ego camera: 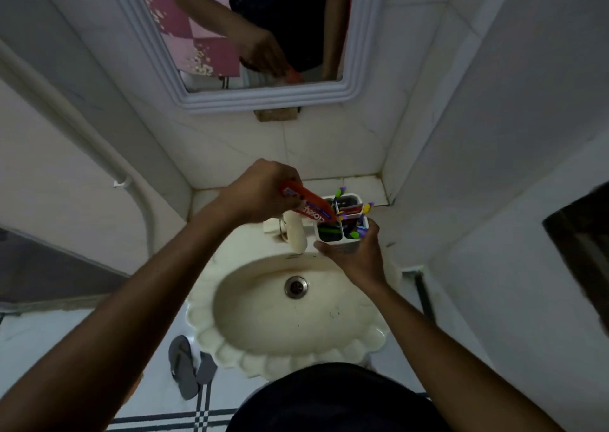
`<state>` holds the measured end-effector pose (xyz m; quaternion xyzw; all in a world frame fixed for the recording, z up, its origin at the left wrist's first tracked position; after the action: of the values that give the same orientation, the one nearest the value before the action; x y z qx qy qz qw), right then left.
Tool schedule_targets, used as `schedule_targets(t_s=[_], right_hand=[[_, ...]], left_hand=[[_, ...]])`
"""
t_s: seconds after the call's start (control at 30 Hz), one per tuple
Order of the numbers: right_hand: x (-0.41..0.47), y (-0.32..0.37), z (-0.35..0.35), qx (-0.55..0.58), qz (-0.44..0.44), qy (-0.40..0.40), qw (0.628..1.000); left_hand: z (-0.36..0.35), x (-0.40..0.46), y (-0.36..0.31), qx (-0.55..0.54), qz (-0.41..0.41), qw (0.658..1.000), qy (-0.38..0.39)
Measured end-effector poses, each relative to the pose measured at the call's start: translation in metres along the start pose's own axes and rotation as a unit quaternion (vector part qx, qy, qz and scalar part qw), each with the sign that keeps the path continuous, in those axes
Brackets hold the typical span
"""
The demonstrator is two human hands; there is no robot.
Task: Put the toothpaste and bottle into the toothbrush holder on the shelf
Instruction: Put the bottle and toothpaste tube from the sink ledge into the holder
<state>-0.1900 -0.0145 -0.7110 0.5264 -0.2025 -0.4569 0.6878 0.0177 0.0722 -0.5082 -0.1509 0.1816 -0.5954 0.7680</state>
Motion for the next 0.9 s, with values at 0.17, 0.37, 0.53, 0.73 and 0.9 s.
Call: schedule_targets(t_s=[0.17, 0.37, 0.53, 0.73, 0.9], right_hand=[[0.002, -0.001, 0.002, -0.010, -0.001, 0.006, 1.000], [0.005, -0.010, 0.009, -0.013, 0.005, 0.002, 1.000], [0.001, -0.005, 0.006, -0.017, 0.005, -0.016, 1.000], [-0.004, -0.001, -0.005, -0.009, 0.020, -0.058, 0.998], [-0.007, 0.011, -0.005, 0.025, 0.025, -0.093, 0.995]], left_hand=[[-0.039, 0.018, -0.016, 0.074, -0.005, 0.997, 0.032], [-0.065, 0.026, -0.029, 0.043, -0.012, 0.999, 0.020], [-0.062, 0.006, -0.014, -0.022, 0.005, 0.999, -0.042], [-0.063, -0.017, 0.004, -0.047, 0.036, 0.996, -0.064], [-0.056, -0.027, 0.013, -0.047, 0.038, 0.994, -0.089]])
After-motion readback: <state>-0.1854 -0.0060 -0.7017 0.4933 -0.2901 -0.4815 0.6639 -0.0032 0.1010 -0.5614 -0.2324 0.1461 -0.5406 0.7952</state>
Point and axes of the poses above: each hand's wrist, its own x-axis towards the middle knuckle, its own z-axis out of the back of the hand, y = z × x, the point moved 7 cm from there along x, towards the middle knuckle, and after that the axes turned 4 degrees about y, right-handed, at the moved point
